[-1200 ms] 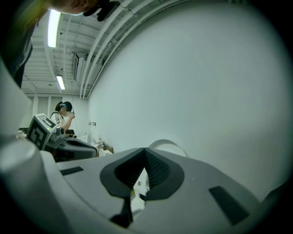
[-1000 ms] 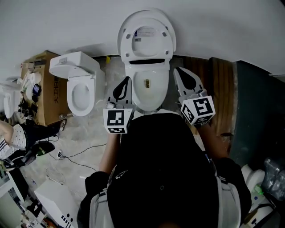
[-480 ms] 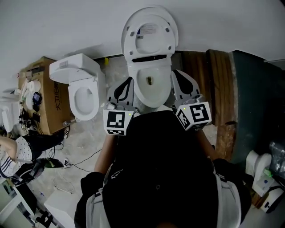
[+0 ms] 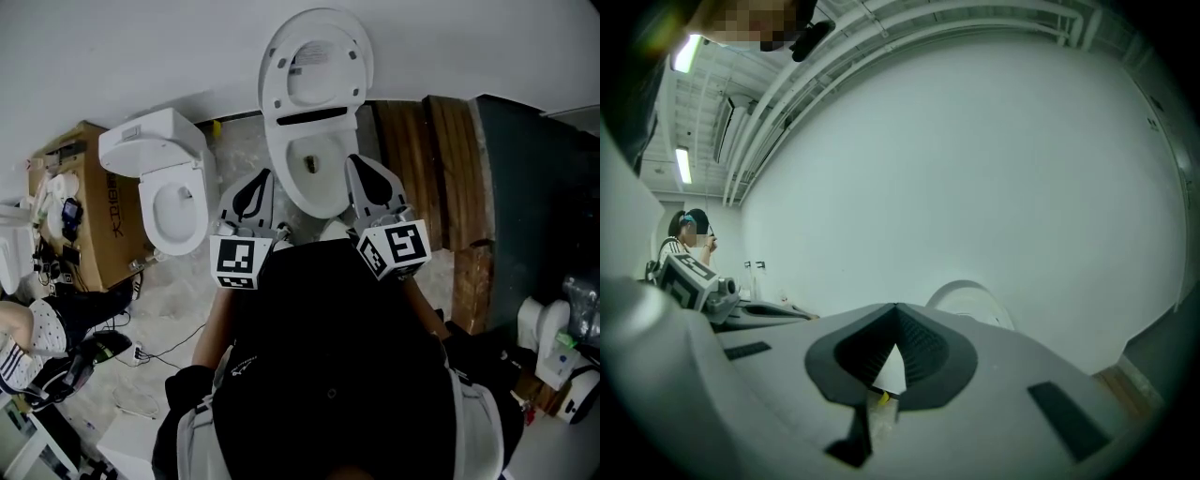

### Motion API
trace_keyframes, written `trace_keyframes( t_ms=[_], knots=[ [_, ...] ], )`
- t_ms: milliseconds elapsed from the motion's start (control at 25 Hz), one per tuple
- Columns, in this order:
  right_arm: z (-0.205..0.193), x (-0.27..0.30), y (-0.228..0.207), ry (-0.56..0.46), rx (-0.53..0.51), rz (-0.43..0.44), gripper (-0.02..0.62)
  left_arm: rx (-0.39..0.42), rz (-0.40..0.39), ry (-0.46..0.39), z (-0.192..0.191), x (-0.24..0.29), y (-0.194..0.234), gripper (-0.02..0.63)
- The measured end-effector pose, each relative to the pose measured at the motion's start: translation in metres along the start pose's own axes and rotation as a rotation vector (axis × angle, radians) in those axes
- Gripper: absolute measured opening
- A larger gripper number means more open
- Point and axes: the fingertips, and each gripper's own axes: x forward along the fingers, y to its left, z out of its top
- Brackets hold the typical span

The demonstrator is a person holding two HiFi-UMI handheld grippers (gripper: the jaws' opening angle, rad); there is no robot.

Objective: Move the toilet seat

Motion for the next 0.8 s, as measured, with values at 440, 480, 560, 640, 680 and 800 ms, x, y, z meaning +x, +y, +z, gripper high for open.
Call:
trace_keyframes(
  t_ms=[440, 480, 560, 640, 680, 800],
  knots=[
    [-0.017, -0.023, 0.031, -0.001, 0.006, -0.047, 0.014, -0.006, -0.053, 0.005, -0.021, -0.029, -0.011, 0.009],
    [-0.017, -0.025, 0.034, -0.002, 0.004, -0.047, 0.014, -0.004, -0.055, 0.003, -0.021, -0.032, -0.012, 0.009],
    [-0.019, -0.027, 0.039, -0.002, 0.005, -0.048, 0.014, -0.001, -0.055, -0.004, -0.021, -0.037, -0.011, 0.009],
    [-0.021, -0.028, 0.044, 0.000, 0.010, -0.047, 0.014, 0.003, -0.052, -0.008, -0.021, -0.043, -0.009, 0.009],
    [-0.022, -0.028, 0.046, 0.000, 0.013, -0.045, 0.014, 0.002, -0.050, -0.008, -0.022, -0.046, -0.008, 0.009],
    [-0.024, -0.030, 0.055, -0.003, 0.016, -0.036, 0.014, -0.004, -0.043, 0.001, -0.027, -0.054, -0.004, 0.009]
  ],
)
